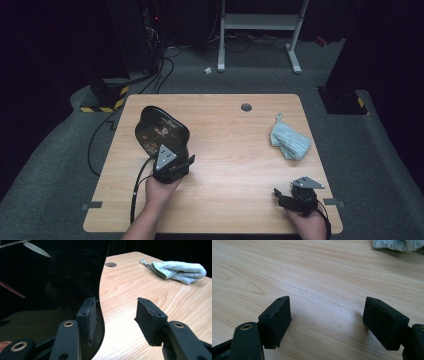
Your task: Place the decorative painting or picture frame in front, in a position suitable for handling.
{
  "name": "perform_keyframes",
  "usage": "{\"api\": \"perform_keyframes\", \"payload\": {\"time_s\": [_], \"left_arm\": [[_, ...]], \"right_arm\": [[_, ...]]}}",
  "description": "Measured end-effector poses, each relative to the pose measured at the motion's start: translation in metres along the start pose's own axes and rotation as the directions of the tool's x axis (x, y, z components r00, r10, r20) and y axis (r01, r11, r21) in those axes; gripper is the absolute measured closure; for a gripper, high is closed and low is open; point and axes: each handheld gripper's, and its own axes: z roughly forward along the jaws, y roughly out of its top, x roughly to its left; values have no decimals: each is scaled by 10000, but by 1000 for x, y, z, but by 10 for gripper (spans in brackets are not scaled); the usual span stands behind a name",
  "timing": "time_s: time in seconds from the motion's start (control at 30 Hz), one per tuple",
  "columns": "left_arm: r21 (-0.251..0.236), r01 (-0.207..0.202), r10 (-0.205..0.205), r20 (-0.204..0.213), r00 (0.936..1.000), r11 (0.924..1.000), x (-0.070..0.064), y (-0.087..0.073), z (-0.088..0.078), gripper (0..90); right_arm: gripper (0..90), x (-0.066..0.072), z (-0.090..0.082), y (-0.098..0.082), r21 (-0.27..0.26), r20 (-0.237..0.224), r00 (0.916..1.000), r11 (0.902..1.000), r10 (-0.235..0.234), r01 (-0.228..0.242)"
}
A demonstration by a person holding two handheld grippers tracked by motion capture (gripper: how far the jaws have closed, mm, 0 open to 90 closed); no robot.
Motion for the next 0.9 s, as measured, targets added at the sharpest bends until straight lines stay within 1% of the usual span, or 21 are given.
{"api": "perform_keyframes", "payload": {"time_s": [0.43,0.5,0.73,0.87,0.9], "left_arm": [[-14,215,-215,-81,9997,9998,8,-2,12,504],[-25,157,-158,-184,9997,9999,9,-2,14,504],[19,184,-183,-237,9996,9998,14,-1,23,499],[67,103,-101,-297,9995,9999,18,0,27,496],[45,156,-154,-296,9994,9999,19,0,28,495]], "right_arm": [[218,0,2,2,12,-16,10000,10000,3,-3],[219,0,2,2,13,-21,10000,10000,12,-12],[226,0,2,1,2,9,10000,10000,56,-56],[227,1,1,1,-2,53,9999,10000,98,-98],[228,1,1,1,-6,62,9999,10000,89,-89]]}}
